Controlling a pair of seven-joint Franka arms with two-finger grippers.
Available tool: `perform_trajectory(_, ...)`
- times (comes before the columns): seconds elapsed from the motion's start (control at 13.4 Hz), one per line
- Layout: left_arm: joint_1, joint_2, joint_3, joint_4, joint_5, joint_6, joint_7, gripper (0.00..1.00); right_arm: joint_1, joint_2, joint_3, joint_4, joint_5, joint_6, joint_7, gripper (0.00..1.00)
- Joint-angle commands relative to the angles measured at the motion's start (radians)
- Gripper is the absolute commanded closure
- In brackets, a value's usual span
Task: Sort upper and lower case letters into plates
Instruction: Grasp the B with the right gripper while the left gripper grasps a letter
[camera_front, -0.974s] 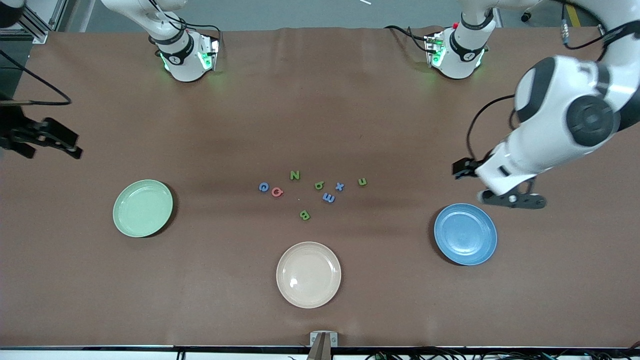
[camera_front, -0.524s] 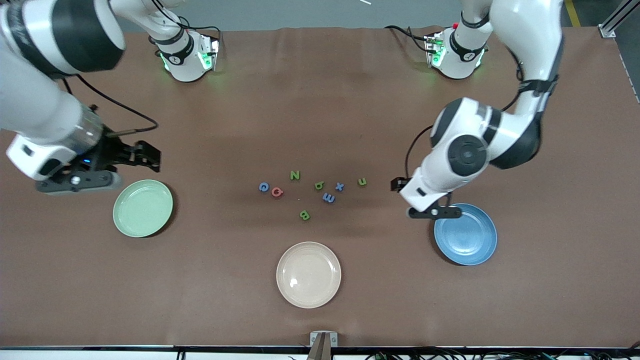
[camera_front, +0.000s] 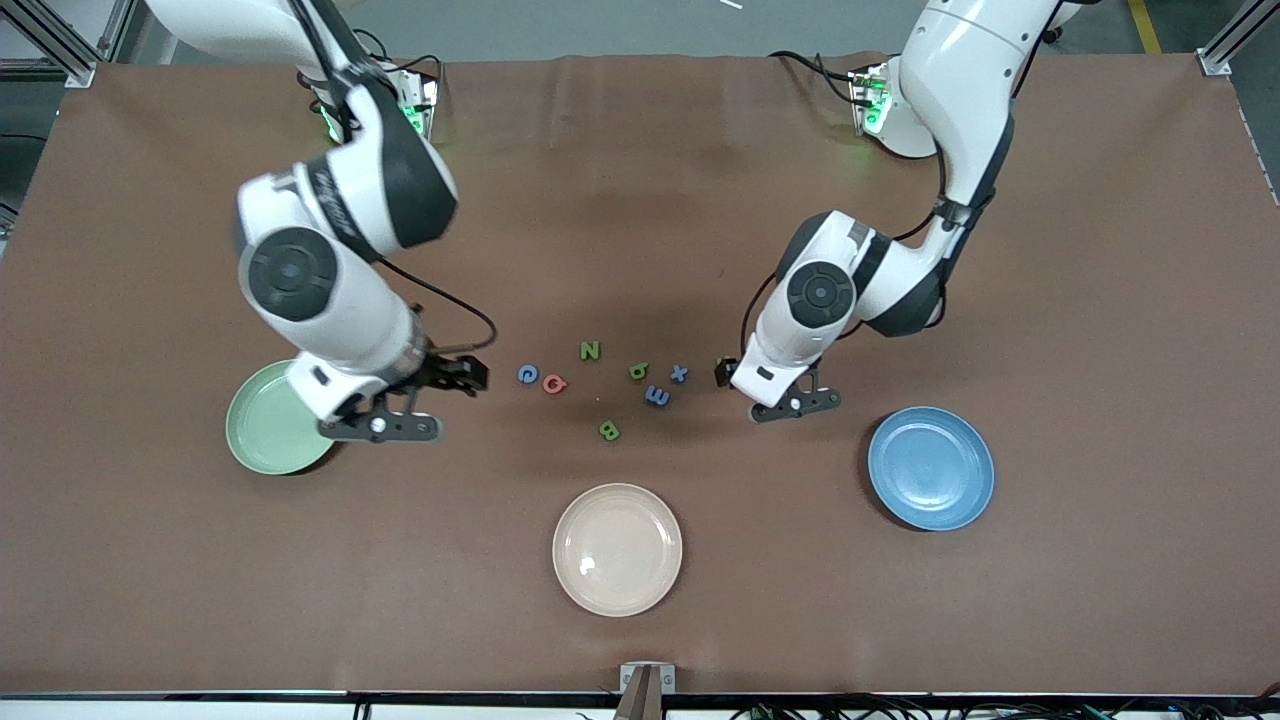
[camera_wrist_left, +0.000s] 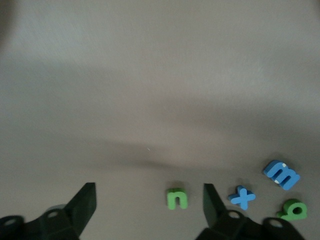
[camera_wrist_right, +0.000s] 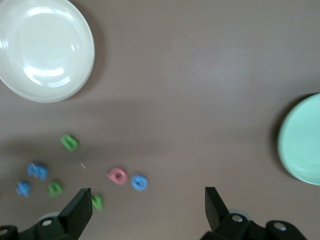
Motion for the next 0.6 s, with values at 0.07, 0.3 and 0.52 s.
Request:
perform_trajectory(0.07, -0.047, 0.079, 0.007, -0.007, 0.016, 0.088, -0.092, 0.35, 0.088, 0.153, -0.008, 0.014, 0.013, 0.208, 0.272, 0.01)
perform_trajectory(0.3, -0.053, 0.107, 0.007, -0.005, 0.016, 0.094, -0.099, 0.47, 0.131, 0.255, -0.008, 0.017, 0.011, 0.371, 0.379, 0.01)
perform_trajectory(0.52, -0.074, 0.107, 0.006, -0.01, 0.016, 0.093, -0.168, 0.52, 0.165, 0.341, -0.009, 0.036, 0.008, 0.485, 0.374, 0.02)
